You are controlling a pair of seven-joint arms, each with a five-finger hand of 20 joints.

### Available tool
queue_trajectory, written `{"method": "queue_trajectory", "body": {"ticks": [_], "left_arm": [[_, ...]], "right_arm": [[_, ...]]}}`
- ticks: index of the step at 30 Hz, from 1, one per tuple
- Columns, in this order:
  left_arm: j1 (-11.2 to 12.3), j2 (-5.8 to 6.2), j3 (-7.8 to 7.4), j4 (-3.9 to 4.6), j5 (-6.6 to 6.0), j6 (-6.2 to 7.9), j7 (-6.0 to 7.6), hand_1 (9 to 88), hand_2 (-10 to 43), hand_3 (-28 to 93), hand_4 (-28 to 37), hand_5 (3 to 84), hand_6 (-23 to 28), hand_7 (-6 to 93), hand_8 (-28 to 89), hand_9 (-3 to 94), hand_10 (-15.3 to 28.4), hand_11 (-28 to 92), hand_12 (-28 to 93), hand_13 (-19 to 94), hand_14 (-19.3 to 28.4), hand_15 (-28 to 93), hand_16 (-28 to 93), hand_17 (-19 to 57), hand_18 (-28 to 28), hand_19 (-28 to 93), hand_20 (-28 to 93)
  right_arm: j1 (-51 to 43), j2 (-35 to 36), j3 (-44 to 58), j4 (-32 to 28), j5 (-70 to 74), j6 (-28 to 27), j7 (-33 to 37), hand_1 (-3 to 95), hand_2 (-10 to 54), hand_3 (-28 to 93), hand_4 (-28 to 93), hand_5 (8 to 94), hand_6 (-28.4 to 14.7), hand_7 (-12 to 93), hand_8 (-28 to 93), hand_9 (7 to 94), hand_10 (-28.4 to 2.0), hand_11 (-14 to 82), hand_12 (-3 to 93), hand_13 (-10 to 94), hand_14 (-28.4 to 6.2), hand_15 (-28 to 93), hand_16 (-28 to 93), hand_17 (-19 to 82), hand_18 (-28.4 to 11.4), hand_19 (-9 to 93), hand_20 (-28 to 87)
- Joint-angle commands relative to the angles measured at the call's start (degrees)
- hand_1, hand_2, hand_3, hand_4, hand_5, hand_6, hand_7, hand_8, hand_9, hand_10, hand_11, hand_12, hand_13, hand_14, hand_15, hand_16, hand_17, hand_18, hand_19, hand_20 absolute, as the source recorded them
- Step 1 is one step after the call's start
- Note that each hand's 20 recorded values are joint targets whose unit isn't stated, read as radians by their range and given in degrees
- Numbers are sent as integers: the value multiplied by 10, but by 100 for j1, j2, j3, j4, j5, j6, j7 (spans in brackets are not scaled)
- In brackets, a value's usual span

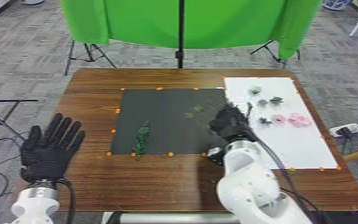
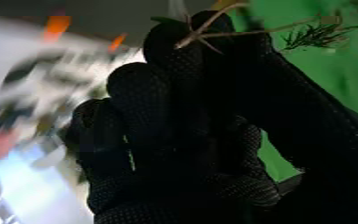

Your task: Arrange flowers

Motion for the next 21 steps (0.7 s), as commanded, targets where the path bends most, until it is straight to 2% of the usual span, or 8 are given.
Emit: {"method": "queue_trajectory", "body": {"ticks": [1,3,7,9,12,17,19,21], "left_arm": [[-102,47,130,102,-228,24,-85,253,192,732,-283,453,93,83,-87,366,136,177,73,267,152,305,-73,-85,129,342,101],[-113,75,137,106,-209,50,-86,254,192,732,-283,454,94,84,-88,367,136,178,72,267,152,305,-73,-84,129,341,101],[-156,111,172,128,-248,69,-106,253,192,733,-283,454,93,87,-89,368,136,180,72,269,152,308,-74,-85,131,343,103],[-227,120,215,160,-236,67,-168,253,192,733,-283,454,93,87,-90,368,136,180,72,269,152,308,-75,-85,131,344,103],[-247,137,237,162,-233,66,-199,253,192,733,-283,454,93,88,-90,368,137,181,72,269,152,309,-75,-85,131,345,104],[-219,161,207,160,-232,91,-157,253,191,734,-283,454,94,90,-91,369,139,183,74,269,152,309,-75,-85,132,346,104],[-251,150,223,169,-233,107,-189,253,190,735,-283,454,94,89,-91,369,138,183,74,270,152,311,-75,-85,131,346,104],[-275,149,248,180,-210,98,-215,253,189,736,-283,454,94,90,-91,369,139,183,74,270,152,312,-75,-85,131,345,103]], "right_arm": [[256,-550,-543,683,-287,-177,-185,429,-95,878,-98,754,-22,468,151,799,-148,330,454,682,-157,716,316,384,-279,932,487],[306,-659,-623,782,-349,-208,-168,432,-95,875,-103,754,-22,469,150,799,-148,330,453,682,-158,717,315,385,-281,932,491],[380,-852,-735,882,-396,-476,-189,436,-95,870,-109,747,-23,473,150,796,-151,331,455,682,-158,719,314,384,-282,932,500],[390,-925,-755,965,-424,-481,-166,437,-95,865,-113,741,-28,472,149,792,-152,332,456,682,-161,720,312,384,-283,932,503],[367,-935,-783,960,-338,-443,-74,425,-95,831,-126,693,-42,490,135,735,-177,401,405,657,-180,755,250,375,-284,932,516],[289,-906,-854,857,-393,-371,-110,428,-95,796,-159,617,-58,541,92,658,-206,490,342,622,-190,770,233,362,-284,932,509],[277,-914,-867,870,-429,-385,-116,400,-95,796,-199,593,-66,551,85,631,-223,543,291,613,-191,775,230,361,-284,932,512],[271,-945,-850,904,-435,-388,-108,384,-95,804,-208,581,-72,549,81,614,-229,558,285,607,-192,778,229,360,-284,932,514]]}}
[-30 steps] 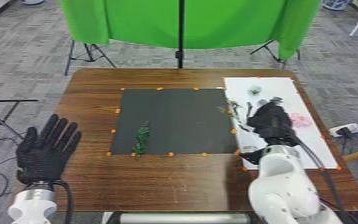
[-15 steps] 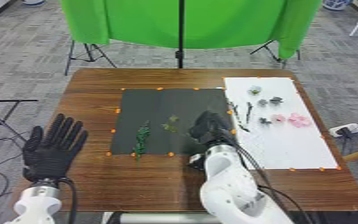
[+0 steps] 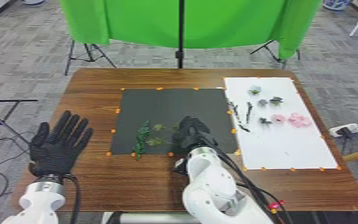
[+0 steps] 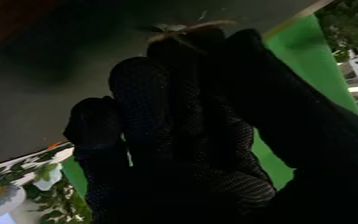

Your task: Arrange flowers

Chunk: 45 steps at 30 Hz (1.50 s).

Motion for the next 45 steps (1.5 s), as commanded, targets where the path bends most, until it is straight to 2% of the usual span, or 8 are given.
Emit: {"method": "queue_trajectory", "body": {"ticks": [1,10,14,19,24,26,38,45], "left_arm": [[-1,13,56,60,0,81,-100,255,186,737,-283,454,94,90,-91,370,139,184,74,270,151,312,-75,-84,131,345,103],[116,-81,-37,9,-46,118,37,258,184,735,-283,453,95,89,-91,369,140,186,76,270,152,314,-76,-85,132,346,105],[158,-50,-55,5,-71,94,93,258,186,734,-283,454,95,90,-91,370,142,187,76,270,154,318,-76,-85,132,347,106],[174,-81,-78,12,-60,89,67,257,187,735,-283,455,96,90,-91,371,142,187,76,270,154,319,-77,-85,133,348,107],[147,-84,-60,33,19,130,33,257,187,734,-283,455,96,89,-91,370,144,186,76,270,154,320,-78,-84,133,348,107],[126,-83,-48,44,-5,144,41,257,187,733,-283,456,96,90,-91,370,143,185,77,270,155,320,-78,-84,133,348,107],[70,-136,7,85,13,174,-27,256,190,733,-283,455,97,89,-90,371,143,186,77,270,155,321,-78,-84,133,348,108],[171,-203,-51,49,-19,172,59,255,191,732,-283,455,97,90,-90,371,143,187,77,270,155,320,-78,-84,133,348,108]], "right_arm": [[-96,-58,-48,-21,-92,36,18,376,-95,812,-213,566,-75,556,75,604,-233,565,284,602,-194,781,228,360,-284,932,515],[-252,401,46,-452,93,166,-51,338,-90,818,-219,568,-88,555,50,586,-241,566,271,592,-202,787,227,360,-284,932,518],[-402,541,180,-561,-18,156,-100,292,-15,829,-216,595,-91,509,17,594,-245,552,267,596,-206,794,232,364,-284,932,528],[-480,423,409,-523,446,-618,88,264,42,830,-193,659,-88,447,-147,625,-245,510,252,602,-209,786,237,362,-284,932,524],[-546,360,304,-593,690,-808,98,263,50,824,-188,698,-92,319,-124,638,-245,481,247,601,-213,777,236,357,-284,932,500],[-572,377,234,-670,722,-882,61,263,53,822,-189,701,-93,301,-122,641,-245,475,245,602,-214,775,235,356,-284,932,497],[-609,356,-34,-783,731,-1199,-79,259,61,815,-188,720,-95,262,-110,659,-244,452,246,609,-214,767,239,356,-284,932,487],[-581,539,284,-939,699,-1042,63,258,62,813,-187,718,-95,261,-105,660,-244,446,246,608,-215,765,239,357,-284,932,484]]}}
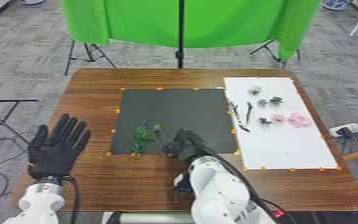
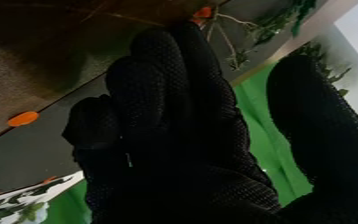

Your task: Arrange flowers

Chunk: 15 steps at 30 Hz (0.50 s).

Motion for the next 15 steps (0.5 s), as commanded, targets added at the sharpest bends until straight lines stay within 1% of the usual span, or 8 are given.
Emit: {"method": "queue_trajectory", "body": {"ticks": [1,4,6,10,11,12,13,15], "left_arm": [[154,-125,-31,10,-2,42,25,255,191,733,-283,456,97,89,-91,371,143,187,77,270,155,321,-78,-84,133,348,108],[187,-159,-43,-6,3,29,52,255,191,733,-283,455,96,89,-91,371,143,187,77,270,155,321,-78,-83,133,348,108],[235,-183,-54,-30,0,15,97,255,192,733,-283,455,96,90,-91,371,143,188,77,271,154,321,-78,-83,133,348,107],[280,-178,-62,-59,4,-6,159,255,192,733,-283,453,97,89,-91,371,143,188,77,271,155,321,-78,-84,133,348,108],[267,-173,-50,-52,-1,-10,170,255,192,732,-283,453,97,90,-91,371,143,188,76,271,155,322,-78,-84,133,348,108],[286,-189,-62,-59,15,0,157,255,192,732,-283,453,97,90,-91,371,143,188,76,271,155,322,-78,-84,133,348,108],[310,-193,-69,-74,-3,29,174,255,192,733,-283,453,97,90,-91,371,144,188,76,271,155,323,-78,-84,133,348,108],[316,-205,-73,-87,-66,101,222,255,192,733,-283,454,97,89,-91,371,144,187,76,271,154,323,-78,-84,133,349,108]], "right_arm": [[-143,227,299,-82,-108,107,136,258,61,813,-186,718,-95,265,-103,660,-244,446,247,608,-215,765,239,357,-284,932,483],[-169,345,598,-254,-85,327,142,258,60,813,-185,713,-93,312,-95,660,-245,453,251,610,-213,766,237,357,-284,932,483],[-112,456,851,-234,-151,515,122,257,57,813,-184,715,-92,320,-99,666,-244,455,251,615,-212,764,236,358,-284,932,483],[157,718,1355,37,-401,960,404,261,28,807,-182,728,-88,290,-118,686,-238,439,244,623,-209,753,228,358,-284,932,480],[192,800,1453,81,-496,1086,452,264,20,806,-183,728,-88,282,-119,687,-238,437,244,623,-208,752,227,358,-284,932,479],[196,871,1541,147,-649,1231,423,268,10,805,-185,728,-88,272,-118,688,-237,429,241,623,-208,750,227,358,-284,932,478],[229,920,1602,254,-859,1289,374,262,0,796,-189,727,-89,263,-117,689,-237,423,239,623,-209,746,225,358,-284,932,478],[343,1018,1731,412,-1111,973,375,240,-16,777,-196,723,-93,240,-114,692,-237,407,234,622,-209,737,225,357,-284,932,479]]}}
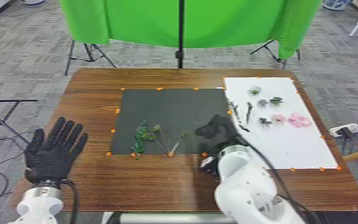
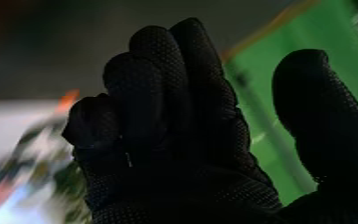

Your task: Arrange flowers

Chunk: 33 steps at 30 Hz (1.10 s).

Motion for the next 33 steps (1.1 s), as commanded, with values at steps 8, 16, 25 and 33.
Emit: {"method": "queue_trajectory", "body": {"ticks": [8,16,25,33], "left_arm": [[116,-43,33,-114,-233,455,171,255,192,735,-283,452,100,89,-89,373,146,192,78,272,156,326,-78,-85,133,352,110],[35,-23,84,-174,-409,853,224,253,195,741,-283,456,102,99,-91,382,148,211,81,279,158,351,-80,-86,135,369,115],[21,41,135,-150,-351,639,251,253,196,745,-283,449,101,110,-97,382,146,222,76,281,158,365,-89,-87,137,381,116],[-16,56,182,-132,-286,472,393,254,197,743,-283,464,101,115,-99,391,145,223,74,287,157,366,-91,-84,136,379,113]], "right_arm": [[754,778,598,1097,-1371,90,71,228,-94,757,-222,615,-117,223,-105,617,-251,336,204,564,-219,736,213,355,-284,932,507],[989,776,410,1412,-1118,-690,61,214,-95,745,-272,541,-166,74,-81,573,-263,318,197,542,-230,807,259,370,-284,932,646],[1186,739,53,1924,-1390,-588,-230,222,-95,740,-282,491,-147,119,-82,531,-269,305,187,522,-234,830,269,379,-284,932,684],[1247,574,-181,2485,-1580,-875,-371,412,-95,856,-282,566,-87,253,-136,637,-197,302,174,610,-173,799,272,387,-280,932,671]]}}
